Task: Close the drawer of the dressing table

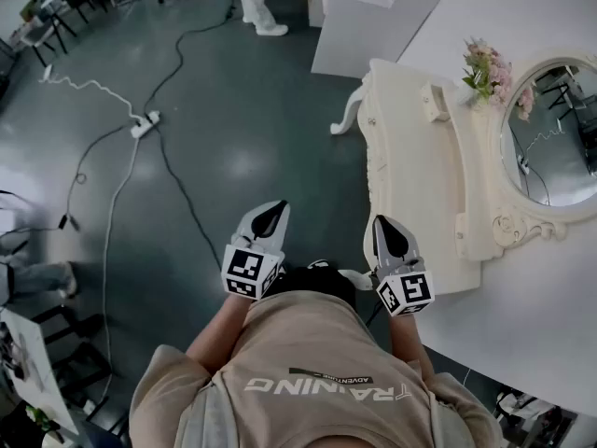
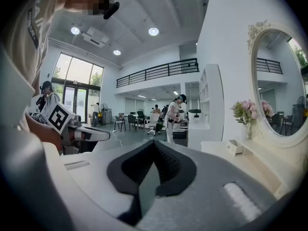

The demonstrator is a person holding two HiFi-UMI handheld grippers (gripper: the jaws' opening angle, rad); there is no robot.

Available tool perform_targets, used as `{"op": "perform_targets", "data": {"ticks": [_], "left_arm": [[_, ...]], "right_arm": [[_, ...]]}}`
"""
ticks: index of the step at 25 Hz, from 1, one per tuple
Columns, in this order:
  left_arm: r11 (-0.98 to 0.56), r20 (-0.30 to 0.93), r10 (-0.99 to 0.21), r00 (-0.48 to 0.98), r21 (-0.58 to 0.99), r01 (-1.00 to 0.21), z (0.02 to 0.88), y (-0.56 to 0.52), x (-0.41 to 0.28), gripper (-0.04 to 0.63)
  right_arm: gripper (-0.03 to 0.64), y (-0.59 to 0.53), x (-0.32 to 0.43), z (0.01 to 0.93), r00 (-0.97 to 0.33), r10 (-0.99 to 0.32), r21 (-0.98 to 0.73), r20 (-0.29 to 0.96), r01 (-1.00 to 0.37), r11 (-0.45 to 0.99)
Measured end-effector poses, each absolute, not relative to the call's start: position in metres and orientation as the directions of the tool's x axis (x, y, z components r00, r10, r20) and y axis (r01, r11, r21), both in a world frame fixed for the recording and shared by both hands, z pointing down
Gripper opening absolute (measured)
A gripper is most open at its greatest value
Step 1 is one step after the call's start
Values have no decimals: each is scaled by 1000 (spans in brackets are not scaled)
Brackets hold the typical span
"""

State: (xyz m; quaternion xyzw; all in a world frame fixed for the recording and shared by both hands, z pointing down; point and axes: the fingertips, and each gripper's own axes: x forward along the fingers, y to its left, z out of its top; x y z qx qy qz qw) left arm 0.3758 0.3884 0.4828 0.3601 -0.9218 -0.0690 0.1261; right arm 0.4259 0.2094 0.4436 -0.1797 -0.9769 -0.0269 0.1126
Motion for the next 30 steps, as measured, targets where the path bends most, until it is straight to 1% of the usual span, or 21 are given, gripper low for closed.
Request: {"op": "perform_targets", "data": {"ticks": [6,12,17,20,24,28,30], "left_arm": [[730,181,-682,-708,218,-648,485,390,376,18],[739,170,-672,-721,220,-637,479,395,363,18],[732,198,-681,-705,231,-641,484,393,354,18],[724,223,-689,-689,243,-646,493,385,346,18],[713,247,-701,-669,246,-657,496,371,328,18],[735,261,-678,-687,231,-638,484,369,285,17],[739,259,-674,-692,227,-635,474,368,264,18]], "right_arm": [[2,215,428,442,-911,346,24,224,360,933],[2,217,424,441,-913,338,74,227,363,929],[2,214,417,447,-913,329,22,239,344,939],[2,210,408,459,-905,330,2,267,343,939],[2,203,386,474,-894,338,-25,294,346,938],[2,191,339,482,-893,340,-44,294,342,938],[2,183,312,478,-902,333,-43,274,335,941]]}}
